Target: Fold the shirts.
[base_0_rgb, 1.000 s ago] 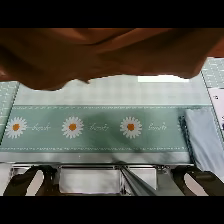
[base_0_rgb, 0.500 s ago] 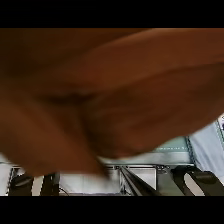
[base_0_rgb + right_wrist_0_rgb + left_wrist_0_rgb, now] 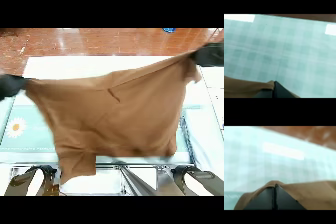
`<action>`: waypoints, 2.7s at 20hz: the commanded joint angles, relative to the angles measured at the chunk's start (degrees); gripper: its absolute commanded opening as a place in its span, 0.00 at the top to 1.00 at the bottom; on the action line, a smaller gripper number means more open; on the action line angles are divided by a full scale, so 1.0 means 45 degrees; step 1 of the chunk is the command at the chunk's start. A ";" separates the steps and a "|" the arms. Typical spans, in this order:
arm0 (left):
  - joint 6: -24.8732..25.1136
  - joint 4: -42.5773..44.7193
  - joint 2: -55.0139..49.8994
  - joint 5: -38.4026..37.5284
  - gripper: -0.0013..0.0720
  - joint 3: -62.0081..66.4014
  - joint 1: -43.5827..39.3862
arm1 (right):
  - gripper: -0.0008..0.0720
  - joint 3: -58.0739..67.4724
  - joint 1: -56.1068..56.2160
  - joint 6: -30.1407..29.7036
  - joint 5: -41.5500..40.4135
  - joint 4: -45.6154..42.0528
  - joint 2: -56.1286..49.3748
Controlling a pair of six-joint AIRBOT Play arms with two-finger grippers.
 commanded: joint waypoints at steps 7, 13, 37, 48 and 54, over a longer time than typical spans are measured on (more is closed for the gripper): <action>0.0311 -0.1282 -0.8767 0.3138 0.86 0.2837 -0.2171 | 0.64 0.3798 -0.0039 0.1311 -0.2744 0.2186 -0.8043; -0.1326 0.1477 -0.9267 -0.2511 0.29 0.6737 0.0971 | 0.44 0.5581 -0.2492 0.1316 0.1875 0.0597 -0.7752; -0.2074 0.1370 -0.5926 -0.0442 0.29 -0.5722 0.0291 | 0.45 -0.8665 -0.6188 0.0097 0.0889 0.2380 0.2089; -0.1394 0.1880 -0.6018 -0.1093 0.96 -0.3555 -0.0403 | 0.45 -1.1516 -0.6169 0.0515 0.2987 0.1457 0.2089; -0.1389 0.1875 -0.6052 -0.1224 0.96 -0.3230 -0.0219 | 0.45 -1.2356 -0.6178 0.0665 0.1792 0.1642 0.2074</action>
